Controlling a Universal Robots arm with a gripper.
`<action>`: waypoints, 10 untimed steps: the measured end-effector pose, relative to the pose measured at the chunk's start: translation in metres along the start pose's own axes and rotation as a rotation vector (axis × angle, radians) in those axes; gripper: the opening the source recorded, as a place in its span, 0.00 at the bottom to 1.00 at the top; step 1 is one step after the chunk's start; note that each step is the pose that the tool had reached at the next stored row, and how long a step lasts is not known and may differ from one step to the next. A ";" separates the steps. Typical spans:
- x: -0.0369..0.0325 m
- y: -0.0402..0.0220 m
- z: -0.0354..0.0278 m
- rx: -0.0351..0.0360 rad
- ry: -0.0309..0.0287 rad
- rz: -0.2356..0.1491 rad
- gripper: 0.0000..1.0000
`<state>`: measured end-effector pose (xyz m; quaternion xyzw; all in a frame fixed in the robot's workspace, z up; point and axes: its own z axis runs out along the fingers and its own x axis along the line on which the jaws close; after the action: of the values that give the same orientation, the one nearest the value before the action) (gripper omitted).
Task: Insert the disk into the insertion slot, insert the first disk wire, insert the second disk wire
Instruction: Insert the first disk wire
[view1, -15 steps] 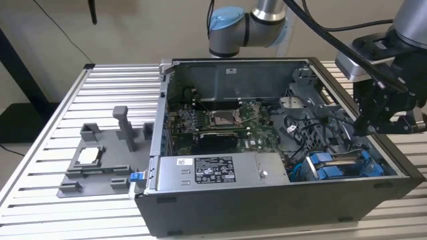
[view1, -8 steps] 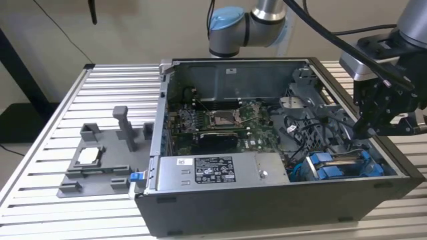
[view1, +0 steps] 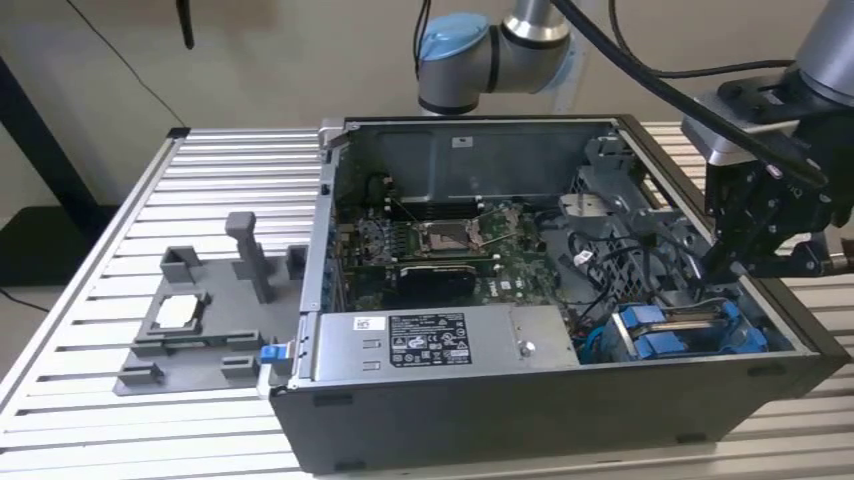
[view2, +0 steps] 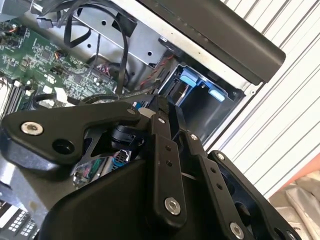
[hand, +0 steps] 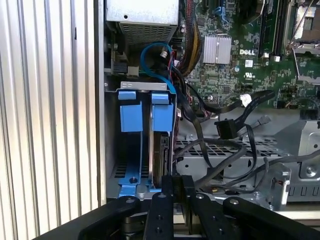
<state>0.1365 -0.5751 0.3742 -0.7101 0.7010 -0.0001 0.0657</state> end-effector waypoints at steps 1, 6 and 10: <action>0.0001 -0.0004 0.0009 -0.0021 0.0006 0.003 0.19; 0.0008 -0.0010 0.0083 -0.0047 0.0023 0.020 0.19; 0.0013 -0.0014 0.0137 -0.0072 0.0033 0.021 0.19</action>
<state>0.1392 -0.5750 0.3606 -0.7031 0.7084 0.0020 0.0620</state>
